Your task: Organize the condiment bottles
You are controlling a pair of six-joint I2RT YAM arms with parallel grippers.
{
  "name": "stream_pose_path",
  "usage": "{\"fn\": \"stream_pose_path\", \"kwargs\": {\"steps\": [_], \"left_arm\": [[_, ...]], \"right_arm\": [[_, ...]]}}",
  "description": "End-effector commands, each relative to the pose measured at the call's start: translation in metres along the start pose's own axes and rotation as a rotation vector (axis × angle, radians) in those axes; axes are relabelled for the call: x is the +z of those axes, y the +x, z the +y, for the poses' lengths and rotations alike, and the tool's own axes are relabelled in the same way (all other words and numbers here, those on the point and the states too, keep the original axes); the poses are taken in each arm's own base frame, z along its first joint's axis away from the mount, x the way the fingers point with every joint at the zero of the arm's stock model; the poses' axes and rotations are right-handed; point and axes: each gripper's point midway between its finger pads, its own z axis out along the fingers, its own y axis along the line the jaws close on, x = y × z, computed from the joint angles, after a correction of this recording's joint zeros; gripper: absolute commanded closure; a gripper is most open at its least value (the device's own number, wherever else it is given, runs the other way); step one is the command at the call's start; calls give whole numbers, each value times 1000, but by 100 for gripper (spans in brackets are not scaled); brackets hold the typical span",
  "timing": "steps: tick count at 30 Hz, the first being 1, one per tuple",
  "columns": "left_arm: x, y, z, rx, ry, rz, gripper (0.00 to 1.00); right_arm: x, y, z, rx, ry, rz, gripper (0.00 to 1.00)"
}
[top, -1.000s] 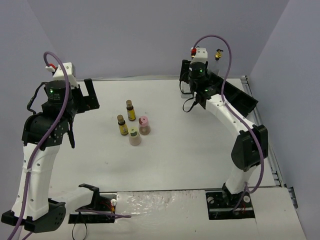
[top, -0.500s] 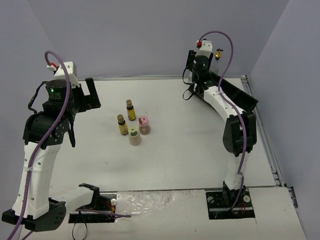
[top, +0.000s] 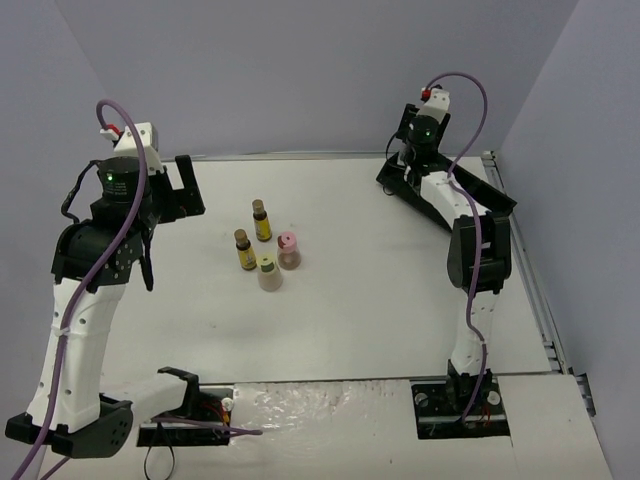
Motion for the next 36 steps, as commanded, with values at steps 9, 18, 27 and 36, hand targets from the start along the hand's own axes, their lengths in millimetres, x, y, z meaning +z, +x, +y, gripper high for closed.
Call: {"fn": "stream_pose_path", "kwargs": {"steps": [9, 18, 27, 36], "left_arm": [[6, -20, -5, -27, 15, -72, 3], [9, -18, -5, -21, 11, -67, 3], [9, -17, -4, -22, 12, -70, 3], [8, -16, -3, -22, 9, -72, 3]], "right_arm": [[-1, -65, -6, 150, -43, -242, 100], [-1, -30, -5, 140, -59, -192, 100], [5, 5, -3, 104, -70, -124, 100], [6, 14, -1, 85, -80, -90, 80]]}}
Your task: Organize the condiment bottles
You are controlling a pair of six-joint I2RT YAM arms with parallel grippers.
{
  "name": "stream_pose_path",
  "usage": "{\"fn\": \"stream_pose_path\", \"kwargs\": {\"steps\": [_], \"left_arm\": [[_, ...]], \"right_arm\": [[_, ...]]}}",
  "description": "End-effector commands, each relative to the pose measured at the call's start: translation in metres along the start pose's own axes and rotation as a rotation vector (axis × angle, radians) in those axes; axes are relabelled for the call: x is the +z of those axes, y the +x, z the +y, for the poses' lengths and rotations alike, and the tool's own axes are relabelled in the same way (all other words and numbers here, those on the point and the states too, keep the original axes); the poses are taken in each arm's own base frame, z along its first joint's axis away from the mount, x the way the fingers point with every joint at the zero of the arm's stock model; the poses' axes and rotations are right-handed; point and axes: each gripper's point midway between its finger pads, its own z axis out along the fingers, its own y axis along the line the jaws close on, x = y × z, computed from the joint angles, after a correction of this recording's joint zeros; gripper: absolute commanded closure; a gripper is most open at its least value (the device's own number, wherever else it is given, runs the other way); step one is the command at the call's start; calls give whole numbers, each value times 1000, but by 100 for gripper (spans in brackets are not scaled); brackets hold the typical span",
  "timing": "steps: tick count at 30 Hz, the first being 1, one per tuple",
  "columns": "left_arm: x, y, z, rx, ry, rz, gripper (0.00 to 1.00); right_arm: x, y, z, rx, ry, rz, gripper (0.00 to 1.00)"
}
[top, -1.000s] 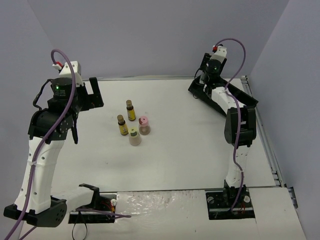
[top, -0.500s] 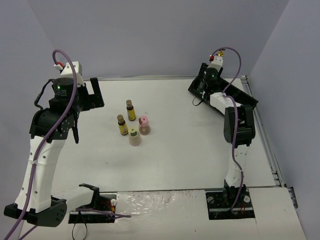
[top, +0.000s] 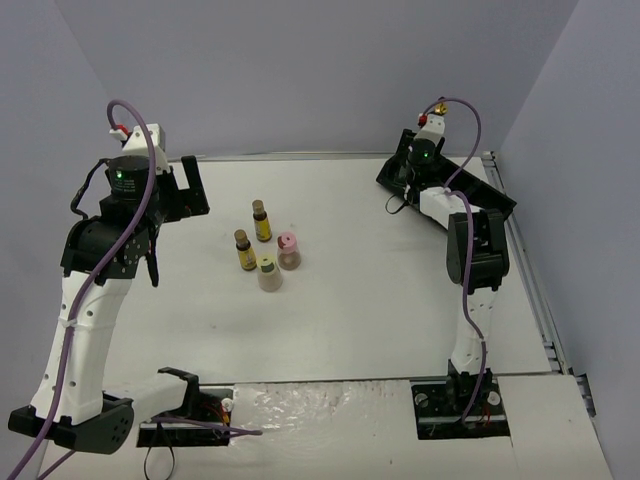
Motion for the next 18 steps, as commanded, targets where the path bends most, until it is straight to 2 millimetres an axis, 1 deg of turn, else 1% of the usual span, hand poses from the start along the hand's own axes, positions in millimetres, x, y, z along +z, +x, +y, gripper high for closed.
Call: {"fn": "stream_pose_path", "kwargs": {"steps": [1, 2, 7, 11, 16, 18], "left_arm": [[-7, -24, 0, -29, 7, -96, 3], [-7, -25, 0, -29, 8, -98, 3], [-7, -24, 0, -31, 9, -97, 3], [-8, -25, 0, -32, 11, -98, 3], [-8, -23, 0, -32, 11, -95, 3], [-8, -23, 0, -32, 11, -95, 3]], "right_arm": [[-2, -68, 12, 70, -36, -175, 76], [-2, -67, 13, 66, -39, -171, 71], [-3, -65, 14, 52, -38, -160, 51], [-5, -68, 15, 48, -32, -160, 42], [-5, -69, 15, 42, -30, -156, 33], [-5, -69, 15, 40, -28, -155, 31]]}}
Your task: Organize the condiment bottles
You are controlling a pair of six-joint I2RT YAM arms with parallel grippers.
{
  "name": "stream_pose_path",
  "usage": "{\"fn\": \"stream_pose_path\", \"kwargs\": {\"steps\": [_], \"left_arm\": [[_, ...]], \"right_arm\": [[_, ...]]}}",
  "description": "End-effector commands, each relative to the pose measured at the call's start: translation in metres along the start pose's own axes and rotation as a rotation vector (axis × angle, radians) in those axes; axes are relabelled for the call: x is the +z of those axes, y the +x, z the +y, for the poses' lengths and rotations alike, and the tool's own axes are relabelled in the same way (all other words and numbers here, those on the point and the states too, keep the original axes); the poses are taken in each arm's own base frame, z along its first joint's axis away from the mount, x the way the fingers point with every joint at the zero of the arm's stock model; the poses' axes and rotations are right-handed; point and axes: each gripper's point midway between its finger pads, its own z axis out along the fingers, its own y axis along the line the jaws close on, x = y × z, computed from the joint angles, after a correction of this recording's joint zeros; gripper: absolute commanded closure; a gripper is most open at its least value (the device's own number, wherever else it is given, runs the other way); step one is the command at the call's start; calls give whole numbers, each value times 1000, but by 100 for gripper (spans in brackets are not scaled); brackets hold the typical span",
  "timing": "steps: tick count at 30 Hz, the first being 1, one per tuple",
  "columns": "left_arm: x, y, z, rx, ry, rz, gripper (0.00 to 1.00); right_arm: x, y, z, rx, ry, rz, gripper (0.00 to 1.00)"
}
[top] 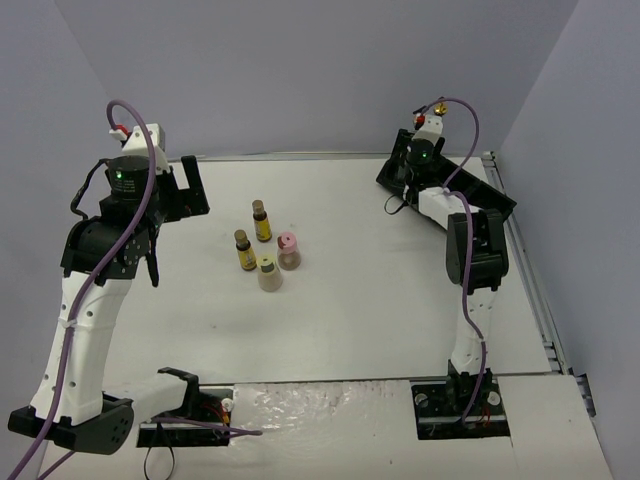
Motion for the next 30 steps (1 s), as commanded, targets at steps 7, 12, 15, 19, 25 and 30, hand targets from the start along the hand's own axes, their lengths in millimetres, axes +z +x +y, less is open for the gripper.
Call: {"fn": "stream_pose_path", "kwargs": {"steps": [7, 12, 15, 19, 25, 30], "left_arm": [[-8, -23, 0, -32, 10, -92, 3], [-8, -23, 0, -32, 10, -91, 3], [-9, -23, 0, -31, 10, -93, 3], [-8, -23, 0, -32, 11, -90, 3], [-8, -23, -1, -37, 17, -90, 3], [-9, -23, -2, -42, 20, -92, 3]], "right_arm": [[-4, -72, 9, 43, -5, -160, 29], [-5, -77, 8, 48, 4, -168, 26], [-7, -79, 7, 48, 7, -171, 24], [-10, -85, 5, 52, 19, -178, 21], [-18, -99, 5, 59, 13, -197, 20], [-22, -111, 3, 58, 17, -208, 20]]}}
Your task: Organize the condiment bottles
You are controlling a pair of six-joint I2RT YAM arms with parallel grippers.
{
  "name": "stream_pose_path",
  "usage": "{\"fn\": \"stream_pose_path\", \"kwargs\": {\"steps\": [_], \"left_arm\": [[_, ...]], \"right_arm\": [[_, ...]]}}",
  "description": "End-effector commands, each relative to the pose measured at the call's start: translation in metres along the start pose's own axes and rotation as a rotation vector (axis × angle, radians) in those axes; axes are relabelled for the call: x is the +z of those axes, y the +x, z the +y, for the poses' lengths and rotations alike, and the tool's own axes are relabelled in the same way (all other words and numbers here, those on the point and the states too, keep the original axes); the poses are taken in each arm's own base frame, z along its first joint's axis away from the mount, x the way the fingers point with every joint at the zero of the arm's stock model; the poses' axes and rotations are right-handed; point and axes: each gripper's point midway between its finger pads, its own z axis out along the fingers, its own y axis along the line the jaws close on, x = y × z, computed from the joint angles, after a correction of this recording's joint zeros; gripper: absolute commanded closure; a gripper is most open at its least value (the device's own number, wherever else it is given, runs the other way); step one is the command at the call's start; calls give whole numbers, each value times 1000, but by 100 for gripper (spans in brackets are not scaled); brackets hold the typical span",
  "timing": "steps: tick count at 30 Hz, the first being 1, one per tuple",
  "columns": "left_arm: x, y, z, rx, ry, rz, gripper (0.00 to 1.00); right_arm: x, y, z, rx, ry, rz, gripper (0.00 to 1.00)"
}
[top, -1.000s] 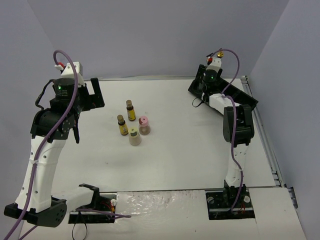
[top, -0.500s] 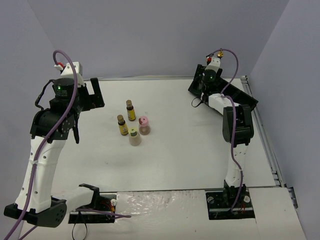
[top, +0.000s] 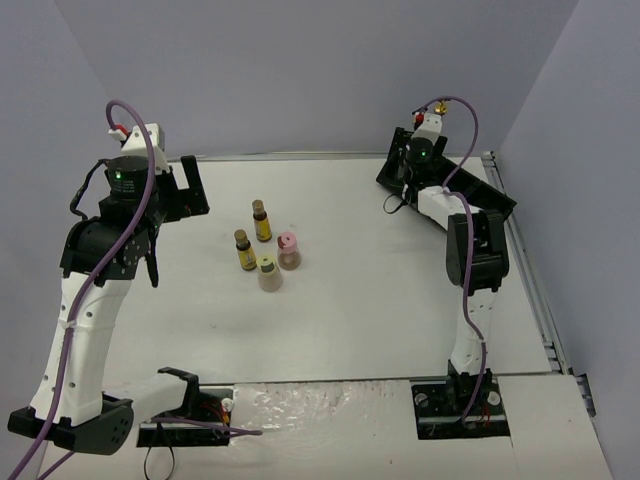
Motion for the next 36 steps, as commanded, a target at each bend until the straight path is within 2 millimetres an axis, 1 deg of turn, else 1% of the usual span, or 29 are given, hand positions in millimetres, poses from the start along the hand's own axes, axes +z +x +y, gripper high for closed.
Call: {"fn": "stream_pose_path", "kwargs": {"steps": [1, 4, 9, 11, 15, 23, 28, 36], "left_arm": [[-9, -23, -1, -39, 17, -91, 3], [-9, -23, -1, -40, 17, -92, 3], [-11, -24, -2, -43, 21, -96, 3], [-10, -23, -2, -43, 21, -92, 3], [-9, -21, -3, -51, 28, -90, 3], [-12, -20, -3, -58, 33, -94, 3], [-13, -19, -3, -60, 34, -92, 3], [-16, -15, -2, -80, 38, -94, 3]], "right_arm": [[-20, -108, 4, 77, -1, -211, 19], [-23, -113, 2, 80, 8, -212, 17], [-31, -128, -1, 92, 22, -224, 16], [-33, -130, -3, 96, 27, -226, 16], [-48, -155, -7, 118, 29, -259, 14], [-71, -188, -13, 133, 29, -294, 12], [-89, -210, -13, 157, 11, -317, 11], [-137, -279, -7, 213, -84, -373, 7]]}}
